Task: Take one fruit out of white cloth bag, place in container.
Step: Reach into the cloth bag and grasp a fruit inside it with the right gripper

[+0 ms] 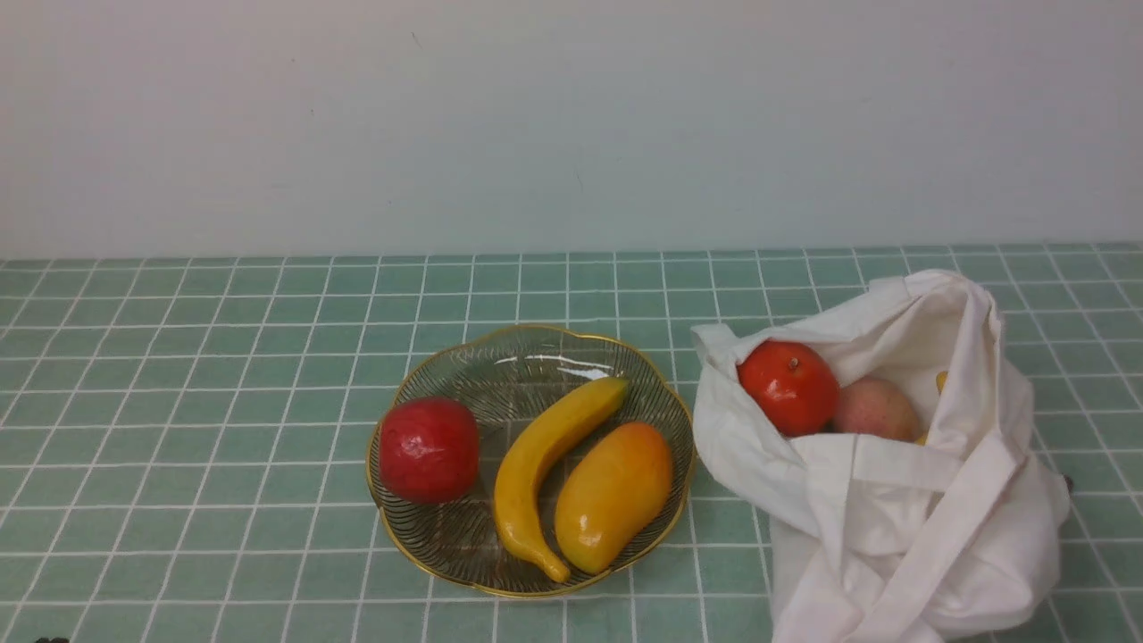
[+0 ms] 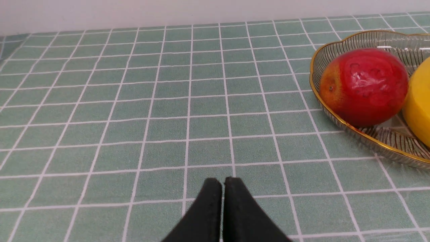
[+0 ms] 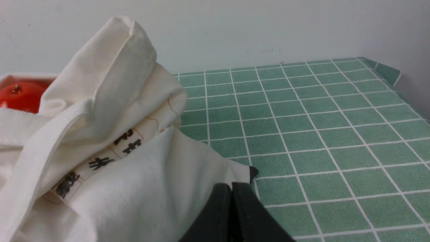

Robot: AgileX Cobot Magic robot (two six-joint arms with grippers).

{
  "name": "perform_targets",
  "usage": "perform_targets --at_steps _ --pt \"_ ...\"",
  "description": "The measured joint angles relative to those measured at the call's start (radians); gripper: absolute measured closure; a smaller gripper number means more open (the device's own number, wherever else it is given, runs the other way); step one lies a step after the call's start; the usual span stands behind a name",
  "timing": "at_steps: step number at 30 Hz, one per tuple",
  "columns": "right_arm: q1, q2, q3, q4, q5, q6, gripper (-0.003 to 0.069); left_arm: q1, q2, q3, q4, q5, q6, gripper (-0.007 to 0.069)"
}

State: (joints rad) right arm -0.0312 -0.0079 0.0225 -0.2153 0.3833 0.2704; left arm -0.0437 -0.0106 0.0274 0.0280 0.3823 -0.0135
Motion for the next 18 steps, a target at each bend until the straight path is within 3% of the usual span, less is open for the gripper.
perform_targets --at_steps 18 --pt "0.0 0.0 0.0 0.0 0.0 -0.017 0.0673 0.0 0.0 0.0 0.0 0.0 0.0 0.0632"
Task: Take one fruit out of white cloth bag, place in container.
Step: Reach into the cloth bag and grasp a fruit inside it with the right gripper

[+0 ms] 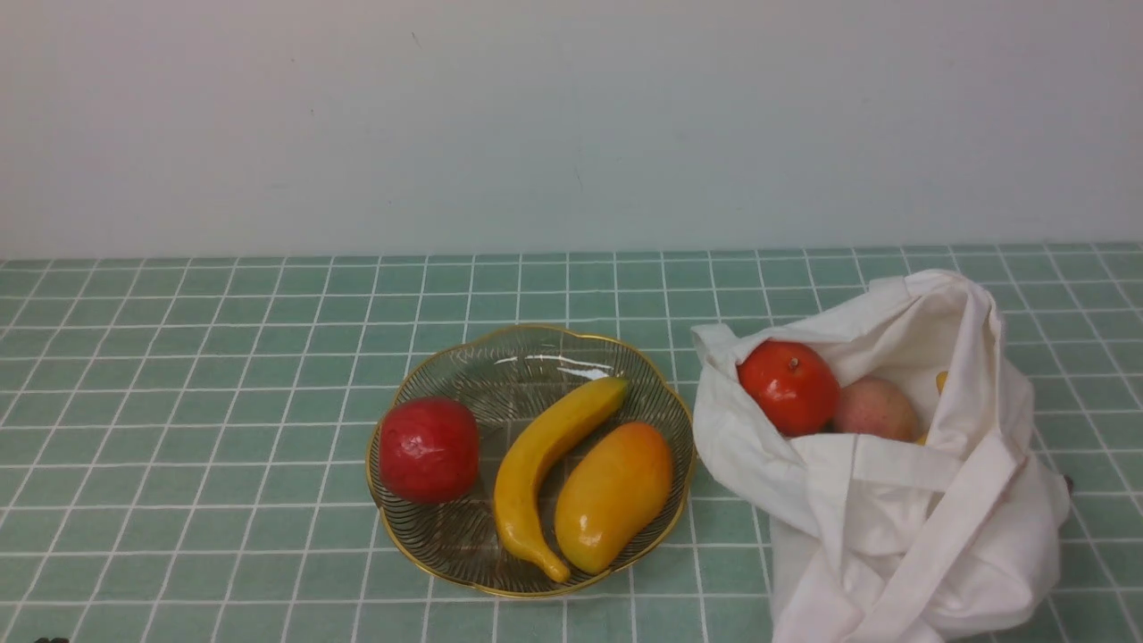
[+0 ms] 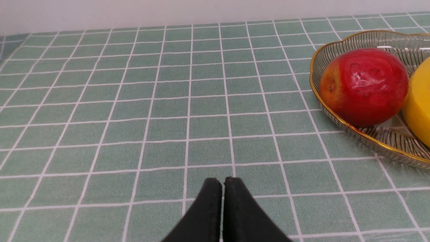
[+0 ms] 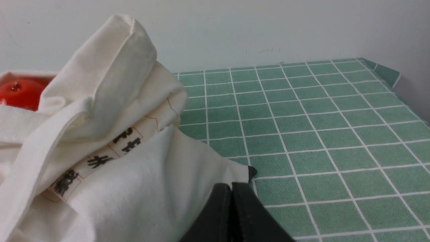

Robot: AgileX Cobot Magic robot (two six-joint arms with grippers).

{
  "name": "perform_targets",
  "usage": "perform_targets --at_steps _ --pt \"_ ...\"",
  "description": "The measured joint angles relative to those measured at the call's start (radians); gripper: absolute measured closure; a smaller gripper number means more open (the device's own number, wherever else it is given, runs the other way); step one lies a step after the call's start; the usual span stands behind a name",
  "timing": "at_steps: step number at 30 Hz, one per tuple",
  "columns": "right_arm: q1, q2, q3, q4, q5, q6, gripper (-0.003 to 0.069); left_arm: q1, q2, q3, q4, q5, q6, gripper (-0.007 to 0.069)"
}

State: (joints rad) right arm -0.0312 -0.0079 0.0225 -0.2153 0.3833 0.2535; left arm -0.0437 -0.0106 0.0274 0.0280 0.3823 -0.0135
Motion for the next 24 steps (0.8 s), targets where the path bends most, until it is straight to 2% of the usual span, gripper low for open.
perform_targets --at_steps 24 --pt "0.0 0.0 0.0 -0.035 -0.004 -0.003 0.0673 0.0 0.0 0.0 0.0 0.0 0.0 0.0632"
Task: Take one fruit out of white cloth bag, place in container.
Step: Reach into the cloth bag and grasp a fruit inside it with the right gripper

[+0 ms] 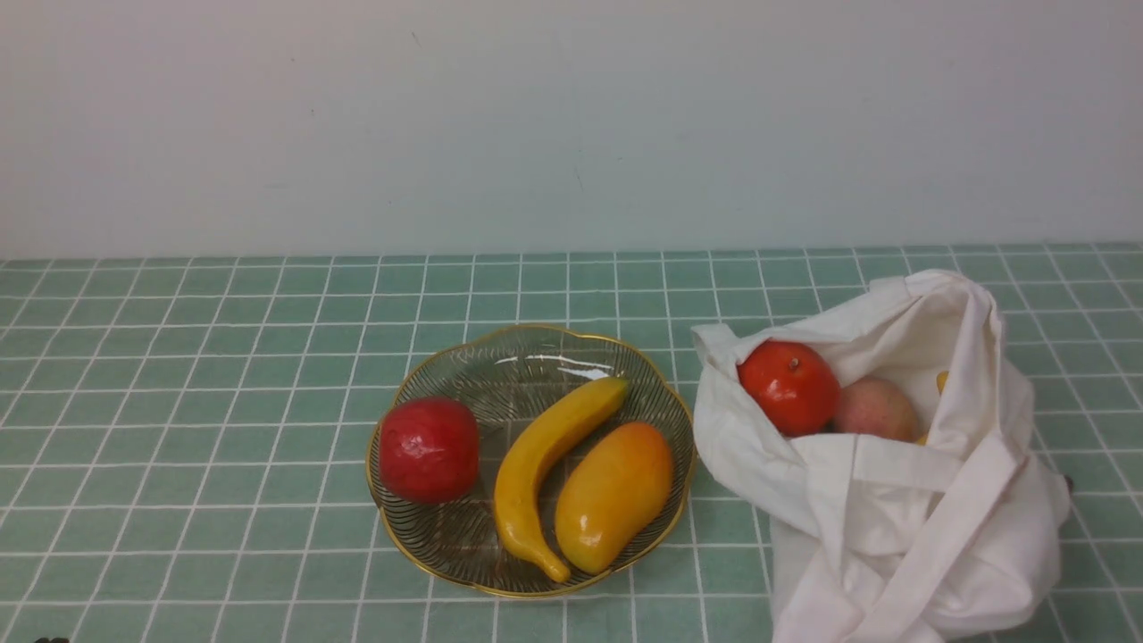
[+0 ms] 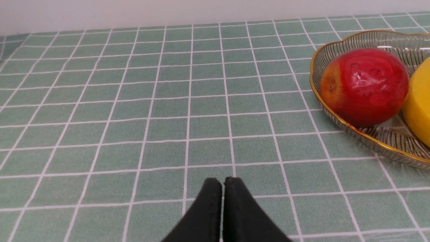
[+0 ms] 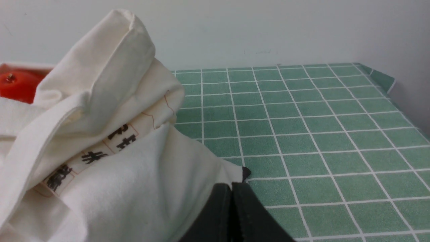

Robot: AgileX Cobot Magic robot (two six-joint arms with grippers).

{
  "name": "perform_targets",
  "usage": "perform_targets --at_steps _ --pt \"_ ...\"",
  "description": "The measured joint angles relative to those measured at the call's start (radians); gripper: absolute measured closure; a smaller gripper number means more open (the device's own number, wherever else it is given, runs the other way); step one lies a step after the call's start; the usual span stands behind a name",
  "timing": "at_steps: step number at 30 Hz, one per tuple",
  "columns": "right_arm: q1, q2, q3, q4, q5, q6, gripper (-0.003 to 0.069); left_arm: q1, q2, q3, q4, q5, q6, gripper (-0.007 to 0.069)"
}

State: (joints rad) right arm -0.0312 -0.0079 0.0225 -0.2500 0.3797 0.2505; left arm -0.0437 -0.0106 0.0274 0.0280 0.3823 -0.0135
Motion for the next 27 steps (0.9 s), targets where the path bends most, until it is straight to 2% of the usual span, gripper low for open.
perform_targets --at_steps 5,8,13,27 --pt "0.0 0.0 0.008 0.082 -0.122 0.076 0.0673 0.0 0.0 0.0 0.0 0.0 0.0 0.0632" --pt "0.0 0.0 0.008 0.201 -0.361 0.188 0.0673 0.0 0.0 0.0 0.0 0.0 0.0 0.0632" --pt "0.0 0.0 0.008 0.233 -0.534 0.227 0.0673 0.0 0.0 0.0 0.0 0.0 0.0 0.0632" --pt "0.0 0.0 0.008 0.237 -0.548 0.242 0.0673 0.0 0.0 0.0 0.0 0.0 0.0 0.0632"
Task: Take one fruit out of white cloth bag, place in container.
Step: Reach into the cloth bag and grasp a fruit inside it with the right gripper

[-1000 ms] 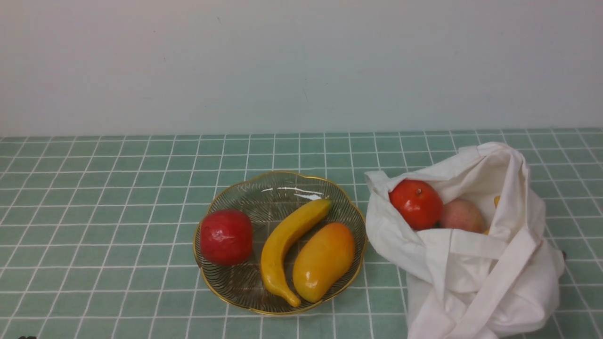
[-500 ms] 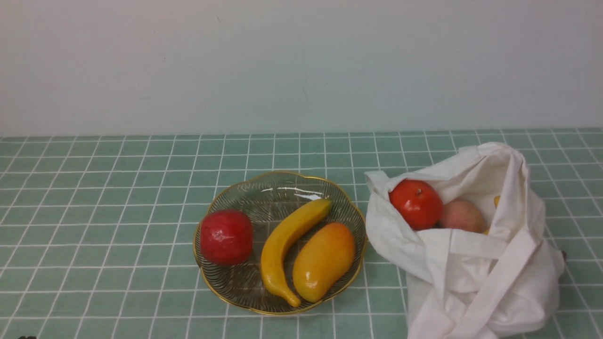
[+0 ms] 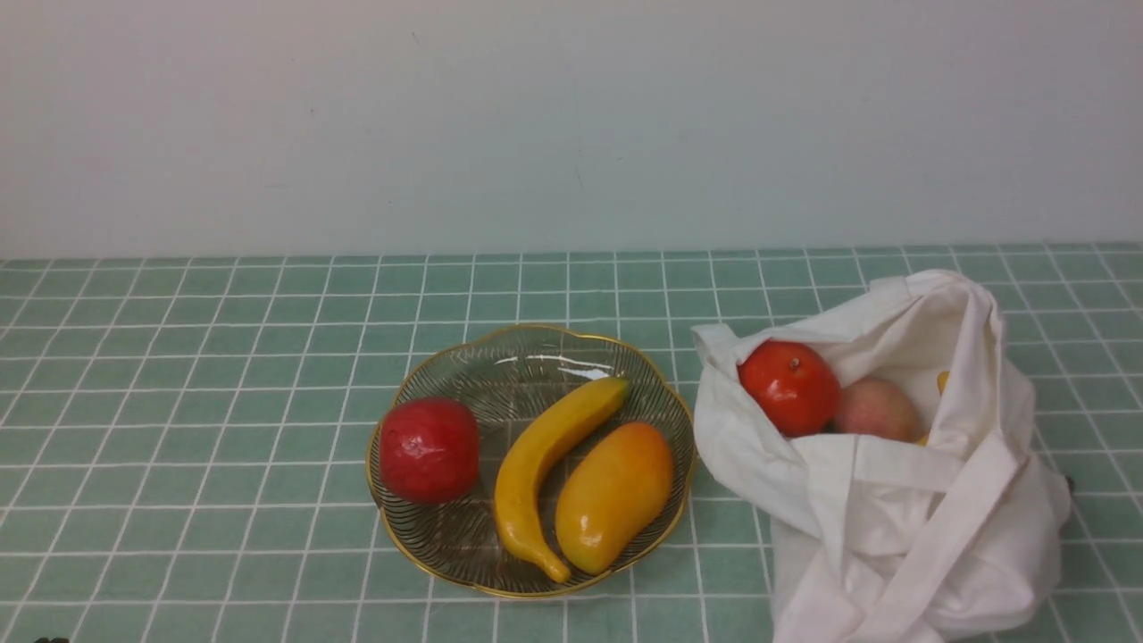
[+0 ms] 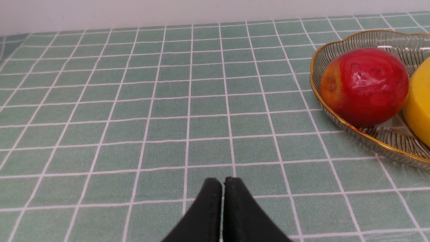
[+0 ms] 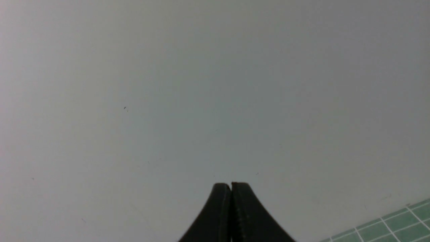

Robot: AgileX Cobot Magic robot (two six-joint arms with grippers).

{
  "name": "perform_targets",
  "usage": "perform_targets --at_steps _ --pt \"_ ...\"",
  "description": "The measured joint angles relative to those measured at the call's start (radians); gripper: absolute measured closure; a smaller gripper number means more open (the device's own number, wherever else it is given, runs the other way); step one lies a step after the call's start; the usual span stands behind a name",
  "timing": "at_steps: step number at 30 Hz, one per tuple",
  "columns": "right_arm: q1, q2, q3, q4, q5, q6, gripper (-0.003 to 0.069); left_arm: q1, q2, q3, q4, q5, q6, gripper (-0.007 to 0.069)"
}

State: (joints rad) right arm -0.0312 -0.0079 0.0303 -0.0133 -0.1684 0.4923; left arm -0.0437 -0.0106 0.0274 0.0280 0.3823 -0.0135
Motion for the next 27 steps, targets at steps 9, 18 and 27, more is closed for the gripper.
perform_targets --at_steps 9,18,27 --pt "0.056 0.105 -0.37 -0.21 0.168 0.121 0.0673 0.0 0.0 0.0 0.0 0.0 0.0 0.0632" --pt "0.281 0.655 -0.847 -0.261 0.957 -0.082 0.0673 0.0 0.0 0.0 0.0 0.0 0.0 0.0632" --pt "0.389 1.247 -1.146 0.114 1.349 -0.534 0.0673 0.0 0.0 0.0 0.0 0.0 0.0 0.0632"
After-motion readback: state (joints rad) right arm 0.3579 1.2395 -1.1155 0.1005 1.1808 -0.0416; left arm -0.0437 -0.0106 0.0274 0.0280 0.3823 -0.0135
